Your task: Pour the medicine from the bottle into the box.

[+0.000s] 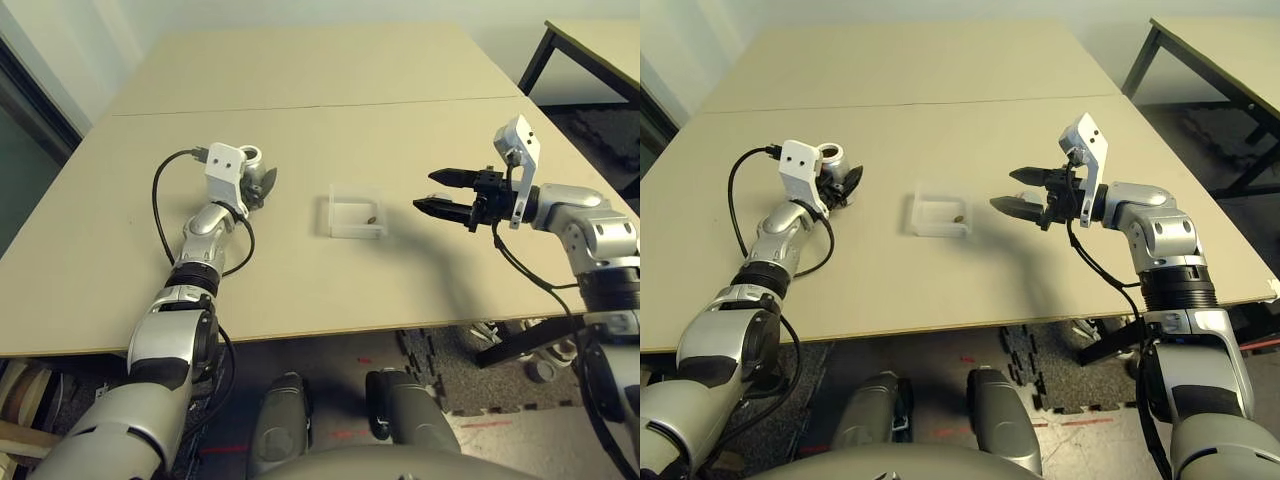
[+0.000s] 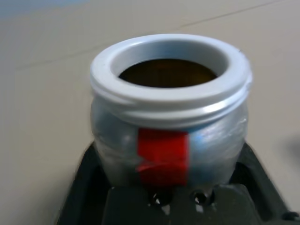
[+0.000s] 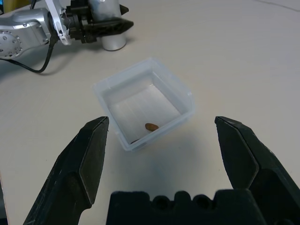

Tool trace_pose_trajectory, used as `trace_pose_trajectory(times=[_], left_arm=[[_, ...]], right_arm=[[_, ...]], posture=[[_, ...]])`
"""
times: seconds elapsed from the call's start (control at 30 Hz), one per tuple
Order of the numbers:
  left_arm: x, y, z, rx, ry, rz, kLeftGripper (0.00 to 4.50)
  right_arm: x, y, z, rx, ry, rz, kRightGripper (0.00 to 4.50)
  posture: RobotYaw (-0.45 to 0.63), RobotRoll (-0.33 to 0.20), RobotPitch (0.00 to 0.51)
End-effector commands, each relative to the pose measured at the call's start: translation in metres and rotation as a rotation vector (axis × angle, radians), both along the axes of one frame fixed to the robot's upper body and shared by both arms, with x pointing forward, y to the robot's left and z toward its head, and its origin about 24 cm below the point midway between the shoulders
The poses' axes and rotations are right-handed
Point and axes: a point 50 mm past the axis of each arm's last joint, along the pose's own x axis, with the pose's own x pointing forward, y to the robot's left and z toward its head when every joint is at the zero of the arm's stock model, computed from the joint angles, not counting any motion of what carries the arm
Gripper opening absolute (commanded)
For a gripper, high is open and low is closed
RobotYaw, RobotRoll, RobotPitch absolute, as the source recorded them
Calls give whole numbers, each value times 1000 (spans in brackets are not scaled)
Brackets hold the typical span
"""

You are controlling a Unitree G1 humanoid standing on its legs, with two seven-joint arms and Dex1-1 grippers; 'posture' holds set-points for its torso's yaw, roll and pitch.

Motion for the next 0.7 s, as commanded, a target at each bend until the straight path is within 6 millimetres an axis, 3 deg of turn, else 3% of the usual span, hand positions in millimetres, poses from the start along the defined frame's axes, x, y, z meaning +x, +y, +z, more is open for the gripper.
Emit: trace_pose_trajectory(times=[0.03, 0.3, 0.47, 0.7], left_arm=[[-6, 3, -8, -37, 9, -2, 4493], [-22, 14, -5, -46, -54, -49, 4493], [-54, 28, 16, -78, -121, -40, 4493], [-91, 44, 35, -103, -111, 59, 4493]], right_arm=[[-2, 0, 2, -5, 3, 14, 4500], [2, -13, 3, 6, -4, -57, 4500], [12, -35, 0, 111, -8, -220, 4500], [19, -44, -10, 148, -3, -302, 4500]], posture=[[-122, 0, 144], [-103, 0, 141], [-58, 0, 142], [-6, 0, 142]])
